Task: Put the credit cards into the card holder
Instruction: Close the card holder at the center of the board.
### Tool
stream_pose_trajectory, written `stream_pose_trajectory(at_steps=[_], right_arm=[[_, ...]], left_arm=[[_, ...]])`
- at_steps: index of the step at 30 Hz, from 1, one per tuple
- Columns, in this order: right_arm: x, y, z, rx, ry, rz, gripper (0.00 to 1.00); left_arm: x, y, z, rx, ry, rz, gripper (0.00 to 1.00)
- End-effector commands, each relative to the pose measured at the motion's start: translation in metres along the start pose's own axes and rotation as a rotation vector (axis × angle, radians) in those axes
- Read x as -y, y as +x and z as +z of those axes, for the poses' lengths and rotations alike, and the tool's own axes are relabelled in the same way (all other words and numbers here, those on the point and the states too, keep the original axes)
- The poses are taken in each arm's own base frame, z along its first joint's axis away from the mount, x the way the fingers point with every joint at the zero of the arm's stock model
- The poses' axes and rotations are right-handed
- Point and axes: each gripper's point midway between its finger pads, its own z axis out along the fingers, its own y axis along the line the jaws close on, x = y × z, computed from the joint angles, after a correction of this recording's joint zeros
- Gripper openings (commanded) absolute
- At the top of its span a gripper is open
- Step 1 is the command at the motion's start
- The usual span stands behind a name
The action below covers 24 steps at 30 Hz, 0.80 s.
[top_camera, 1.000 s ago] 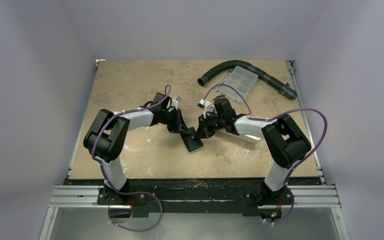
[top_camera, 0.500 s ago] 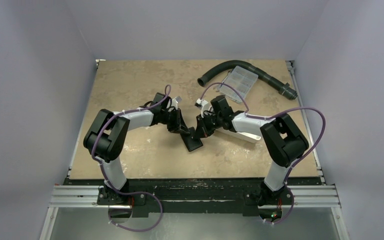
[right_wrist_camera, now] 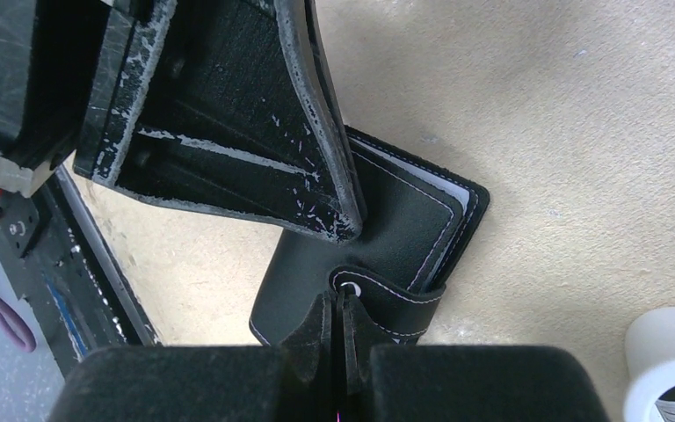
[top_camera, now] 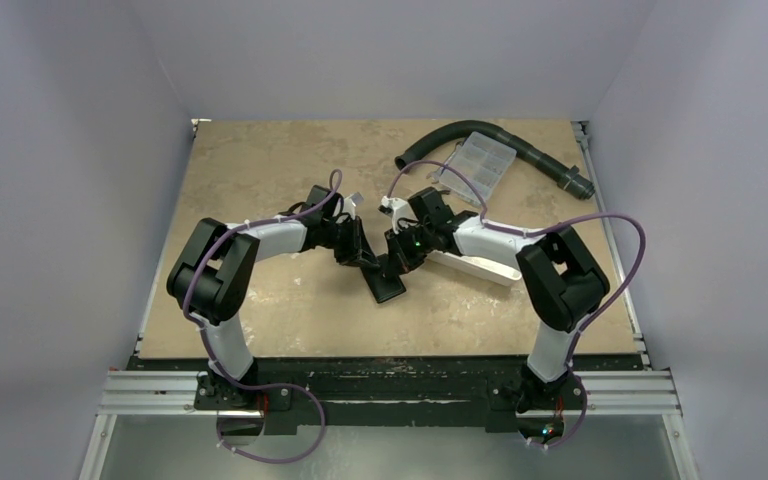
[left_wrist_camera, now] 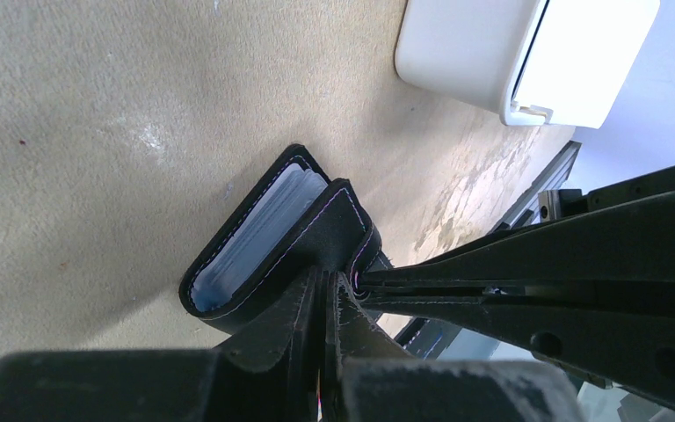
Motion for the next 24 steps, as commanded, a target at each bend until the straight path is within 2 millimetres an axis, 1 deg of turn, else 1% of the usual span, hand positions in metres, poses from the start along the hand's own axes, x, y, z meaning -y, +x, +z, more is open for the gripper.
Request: stream_pose_trajectory(at_steps=[1,11,15,24], right_arm=[[0.007,0.037,0.023,-0.155,0.094,-0.023,0.00],[0.014,0.056,0.037,-0.258,0.271,0.022,0.00],[0.020,0.070,0.042,-0.307,0.360,0.059,0.00],[0.046,0.101,0.046,-0.375,0.622,0.172,0.00]], left_arm=[[-0.027,0.019,0.015,-0.038,-0.089,-0.008,0.00],[-0.028,0.020,0.015,-0.041,-0.091,-0.009,0.00],[-0.028,0.020,0.016,-0.040,-0.093,-0.010,0.00],[-0.028,0.021,0.016,-0.044,-0.095,-0.007,0.00]])
